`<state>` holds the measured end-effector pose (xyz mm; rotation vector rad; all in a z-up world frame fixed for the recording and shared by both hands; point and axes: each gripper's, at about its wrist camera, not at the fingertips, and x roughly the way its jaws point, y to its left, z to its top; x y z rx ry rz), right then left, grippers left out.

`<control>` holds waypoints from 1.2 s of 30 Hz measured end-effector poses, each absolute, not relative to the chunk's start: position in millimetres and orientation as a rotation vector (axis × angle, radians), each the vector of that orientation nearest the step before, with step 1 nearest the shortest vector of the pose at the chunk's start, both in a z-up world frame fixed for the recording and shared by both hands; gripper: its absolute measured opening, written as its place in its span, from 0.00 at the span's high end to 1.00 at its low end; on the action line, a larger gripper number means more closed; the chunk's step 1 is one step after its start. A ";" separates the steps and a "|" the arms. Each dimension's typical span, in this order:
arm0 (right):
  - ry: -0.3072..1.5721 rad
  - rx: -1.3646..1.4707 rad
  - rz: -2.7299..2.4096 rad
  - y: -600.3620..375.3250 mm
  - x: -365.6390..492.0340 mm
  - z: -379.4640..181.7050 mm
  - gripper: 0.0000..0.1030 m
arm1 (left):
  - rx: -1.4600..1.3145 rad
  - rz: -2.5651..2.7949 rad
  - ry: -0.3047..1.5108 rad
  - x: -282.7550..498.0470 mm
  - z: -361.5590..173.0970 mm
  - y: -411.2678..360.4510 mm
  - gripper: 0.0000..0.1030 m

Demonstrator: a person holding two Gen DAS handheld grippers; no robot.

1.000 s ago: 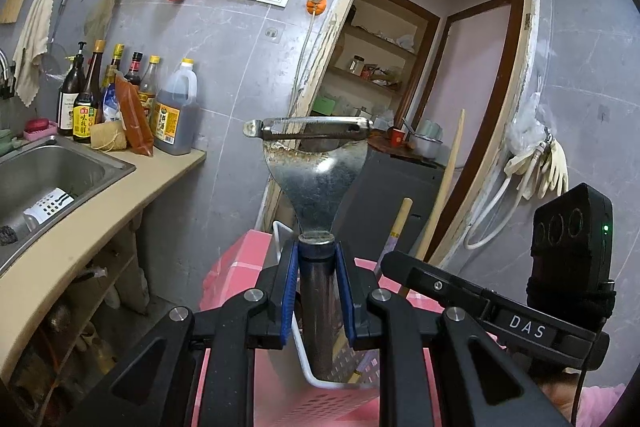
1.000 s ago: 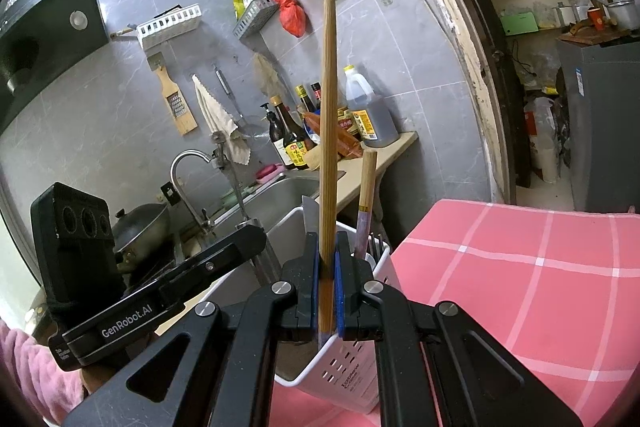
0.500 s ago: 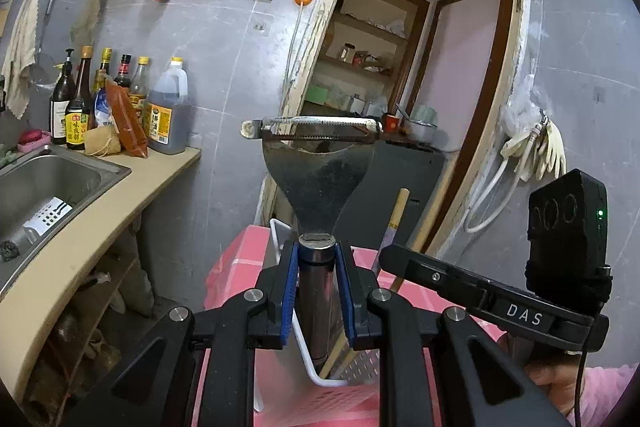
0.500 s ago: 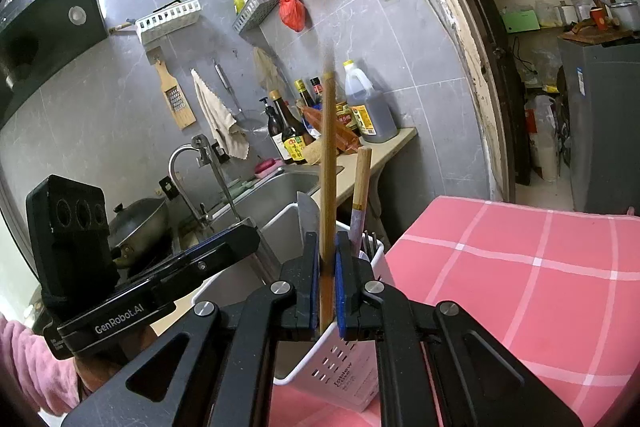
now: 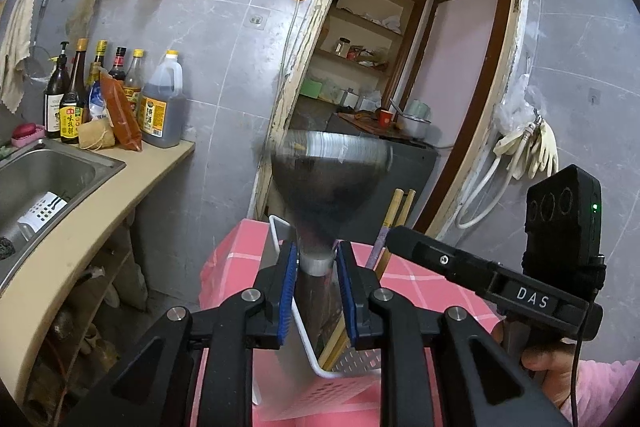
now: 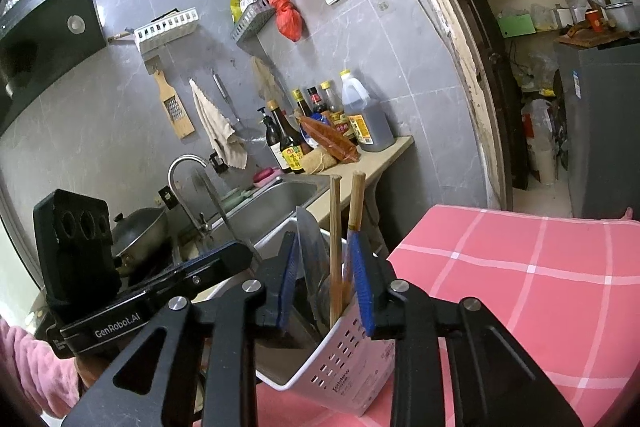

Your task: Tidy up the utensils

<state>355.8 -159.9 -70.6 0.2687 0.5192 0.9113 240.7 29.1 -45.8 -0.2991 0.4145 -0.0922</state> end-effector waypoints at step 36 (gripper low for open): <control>0.381 0.258 0.590 -229.9 327.6 -15.2 0.01 | -0.285 0.083 0.344 217.9 -3.7 26.5 0.00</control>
